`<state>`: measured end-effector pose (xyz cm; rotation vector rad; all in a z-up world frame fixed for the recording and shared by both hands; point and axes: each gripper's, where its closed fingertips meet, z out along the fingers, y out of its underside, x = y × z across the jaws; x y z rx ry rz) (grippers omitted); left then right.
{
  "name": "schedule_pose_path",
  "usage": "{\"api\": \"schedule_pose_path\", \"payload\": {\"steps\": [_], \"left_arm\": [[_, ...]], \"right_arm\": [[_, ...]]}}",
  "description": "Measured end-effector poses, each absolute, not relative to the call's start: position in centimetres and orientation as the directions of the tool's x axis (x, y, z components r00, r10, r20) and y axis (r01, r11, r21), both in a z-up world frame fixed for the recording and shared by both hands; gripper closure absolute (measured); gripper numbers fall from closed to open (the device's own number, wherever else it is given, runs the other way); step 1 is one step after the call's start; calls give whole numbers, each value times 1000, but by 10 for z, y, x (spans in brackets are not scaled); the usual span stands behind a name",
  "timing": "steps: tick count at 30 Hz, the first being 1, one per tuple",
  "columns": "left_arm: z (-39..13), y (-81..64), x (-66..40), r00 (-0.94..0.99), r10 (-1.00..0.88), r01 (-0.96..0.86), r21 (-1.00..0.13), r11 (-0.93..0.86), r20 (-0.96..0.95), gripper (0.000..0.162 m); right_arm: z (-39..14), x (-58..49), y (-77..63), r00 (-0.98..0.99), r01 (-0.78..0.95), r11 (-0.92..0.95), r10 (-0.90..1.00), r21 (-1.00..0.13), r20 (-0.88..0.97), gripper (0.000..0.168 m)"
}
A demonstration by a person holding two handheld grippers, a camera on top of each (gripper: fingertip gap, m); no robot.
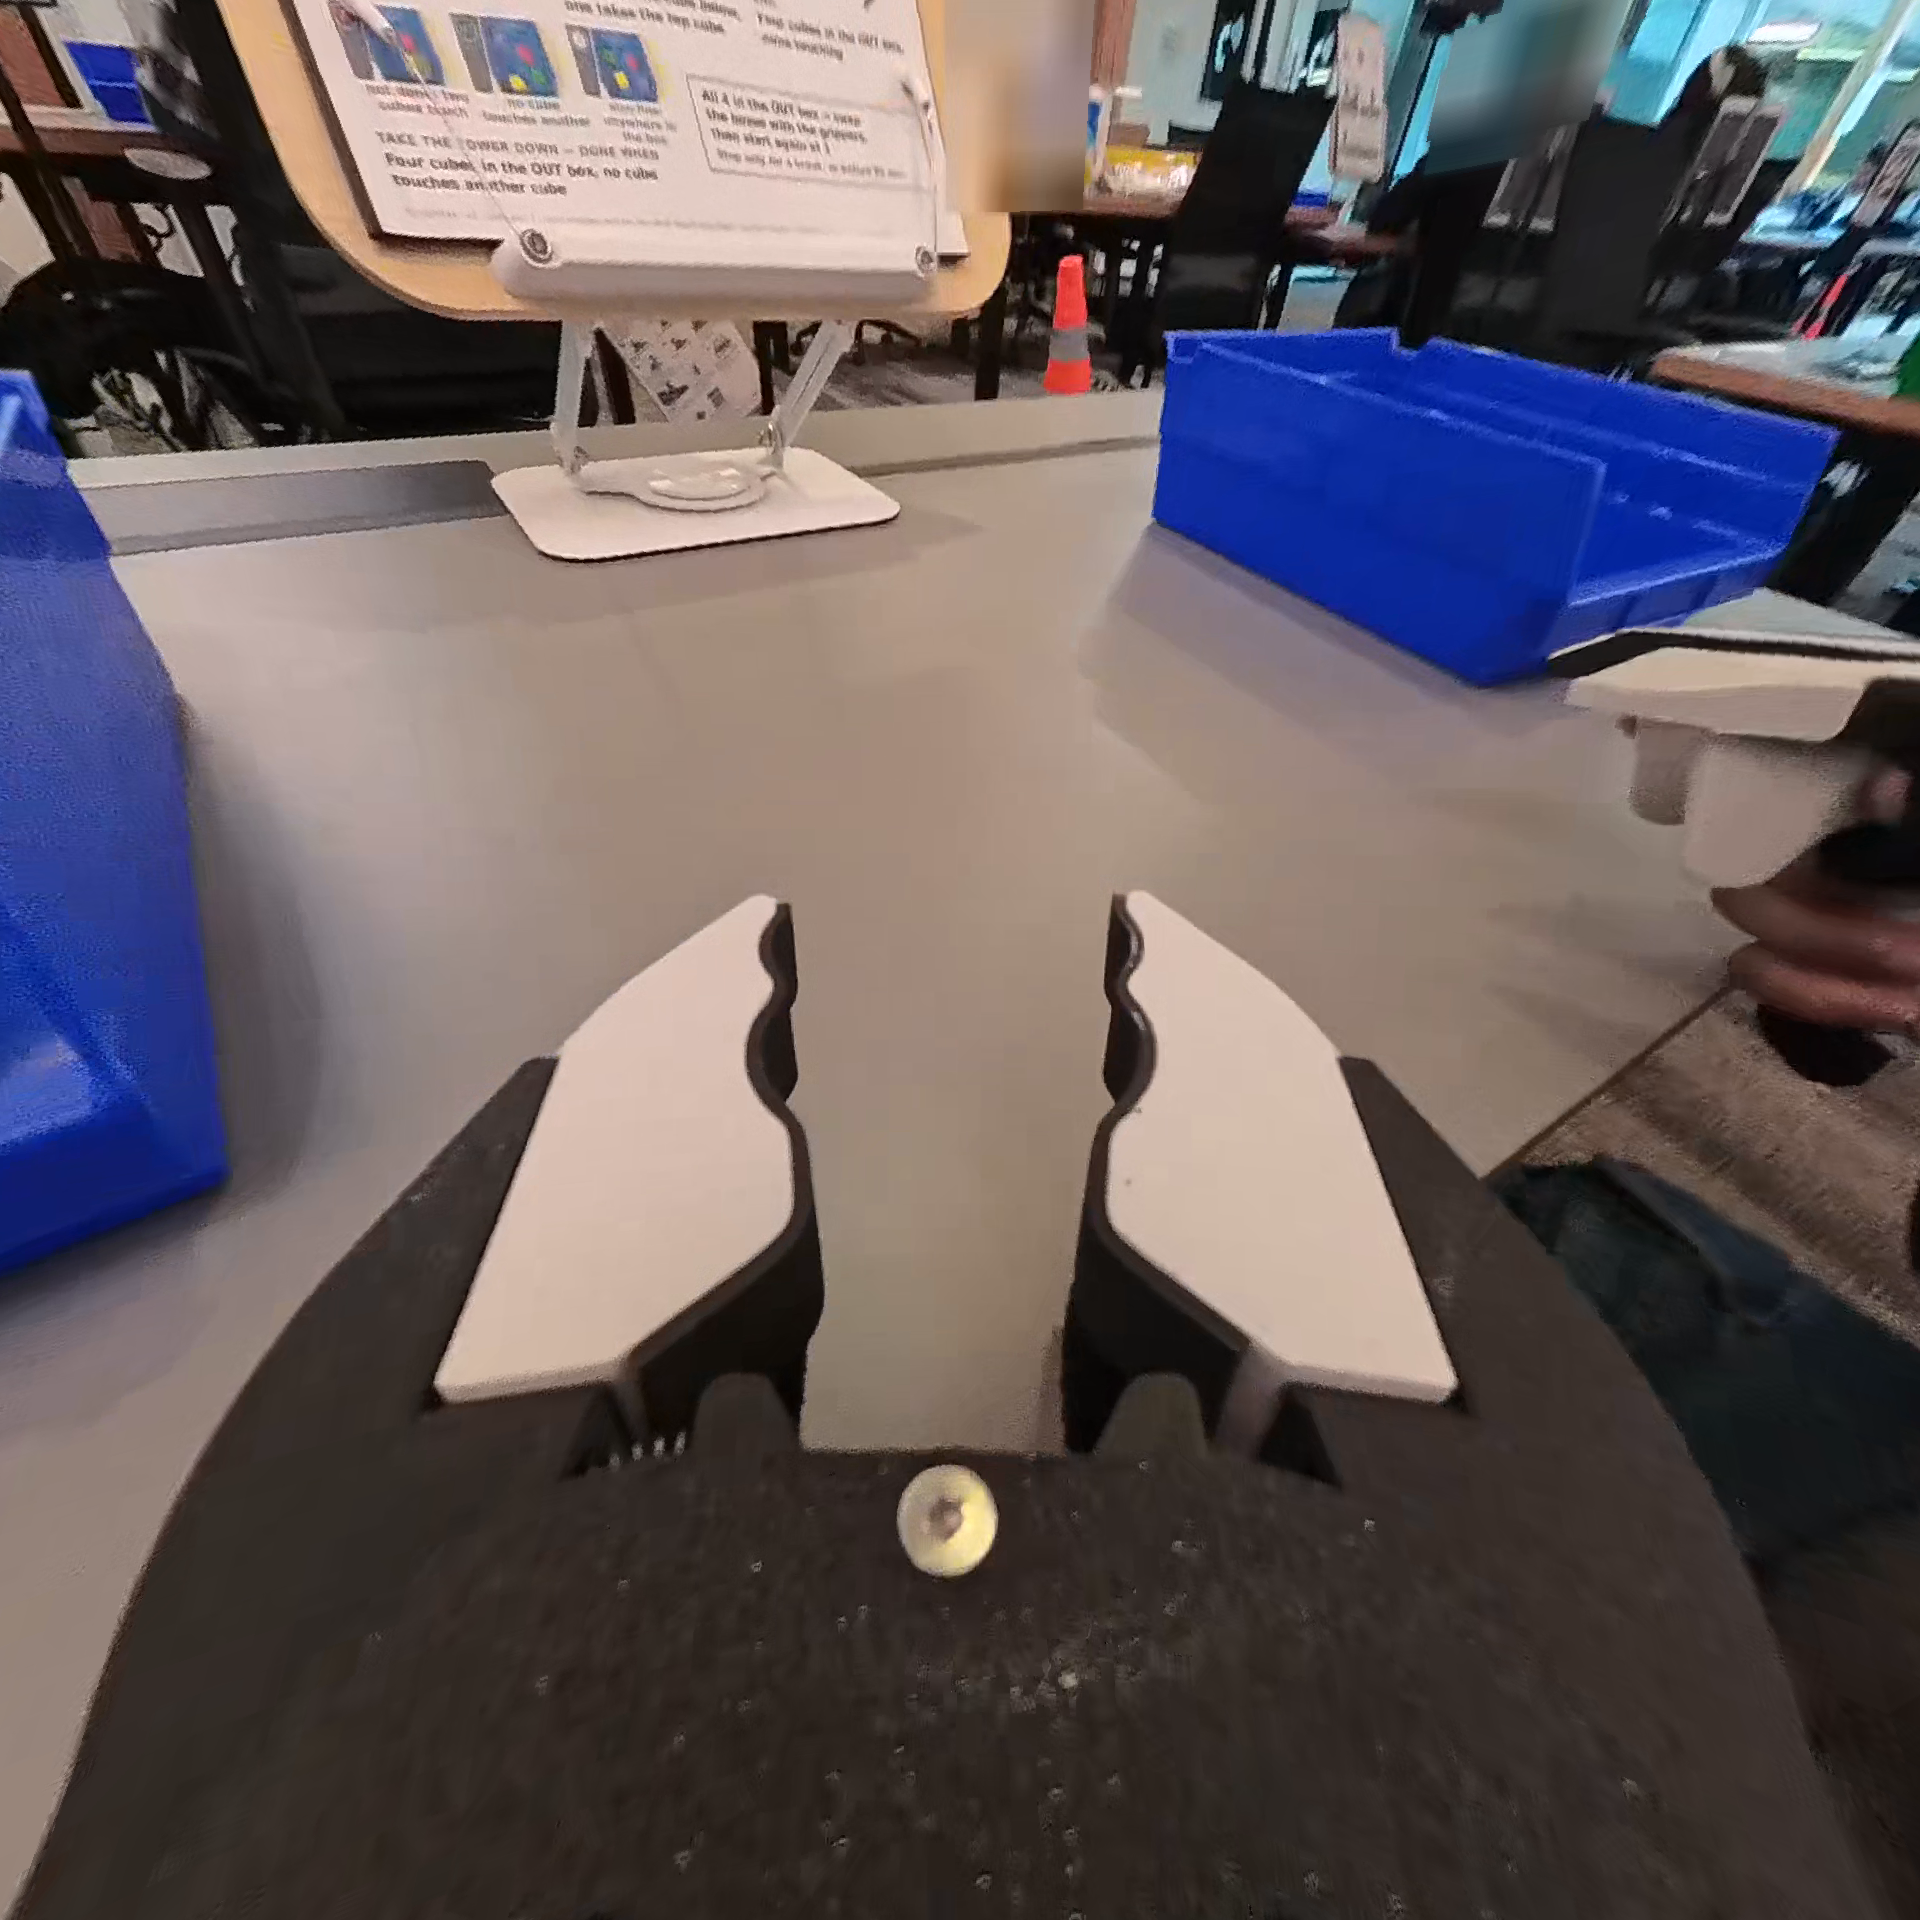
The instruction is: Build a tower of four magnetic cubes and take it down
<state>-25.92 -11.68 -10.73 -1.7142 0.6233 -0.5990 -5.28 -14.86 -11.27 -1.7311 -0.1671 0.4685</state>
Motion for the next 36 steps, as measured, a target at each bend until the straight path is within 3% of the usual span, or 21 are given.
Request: {"api": "schedule_pose_path", "payload": {"steps": [14, 32, 36], "left_arm": [[-121, -108, -273, 717, -665, -40, -941, -337, 208, 106], [-125, -108, -274, 724, -665, -74, -938, -339, 183, 107], [-99, -95, -304, 773, -623, -89, -954, -287, 116, 112]], "right_arm": [[-120, -55, -145, 921, -104, -231, 344, -967, -181, 134], [-120, -53, -145, 922, -117, -235, 336, -965, -194, 136], [-118, -53, -147, 924, -121, -228, 329, -966, -194, 137]]}}
